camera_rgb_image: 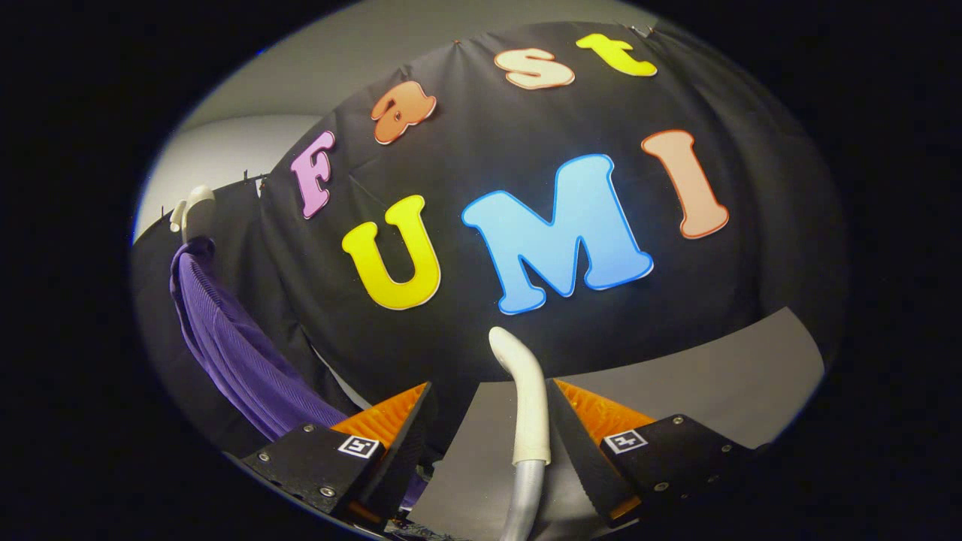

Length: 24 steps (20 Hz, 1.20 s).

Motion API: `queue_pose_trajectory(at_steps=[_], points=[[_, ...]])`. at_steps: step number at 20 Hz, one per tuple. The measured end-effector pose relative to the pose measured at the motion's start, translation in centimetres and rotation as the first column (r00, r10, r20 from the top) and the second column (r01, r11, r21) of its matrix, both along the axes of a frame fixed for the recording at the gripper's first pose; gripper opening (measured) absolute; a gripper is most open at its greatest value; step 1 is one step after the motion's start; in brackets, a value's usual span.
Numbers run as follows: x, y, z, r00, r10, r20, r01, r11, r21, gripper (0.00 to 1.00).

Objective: Iron the clothes twice with a garment steamer, once on the left side and once on the right side.

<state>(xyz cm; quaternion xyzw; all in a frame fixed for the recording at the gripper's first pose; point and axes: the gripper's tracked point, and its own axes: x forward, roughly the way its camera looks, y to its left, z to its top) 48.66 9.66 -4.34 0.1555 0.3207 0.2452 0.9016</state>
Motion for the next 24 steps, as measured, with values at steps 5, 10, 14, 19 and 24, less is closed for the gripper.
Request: queue_pose_trajectory(at_steps=[5,10,14,19,24], points=[[2.9,0.5,-5.3,0.989,0.001,-0.145,-0.009,0.998,-0.056,0.92],[3.2,2.3,-8.6,0.944,0.026,-0.329,-0.014,0.999,0.037,0.91],[2.6,2.5,-9.8,0.910,0.034,-0.414,0.002,0.996,0.085,0.83],[1.9,2.8,-12.1,0.843,0.069,-0.534,0.020,0.987,0.159,0.46],[-0.1,2.6,-9.8,0.889,0.114,-0.443,-0.033,0.982,0.186,0.38]])
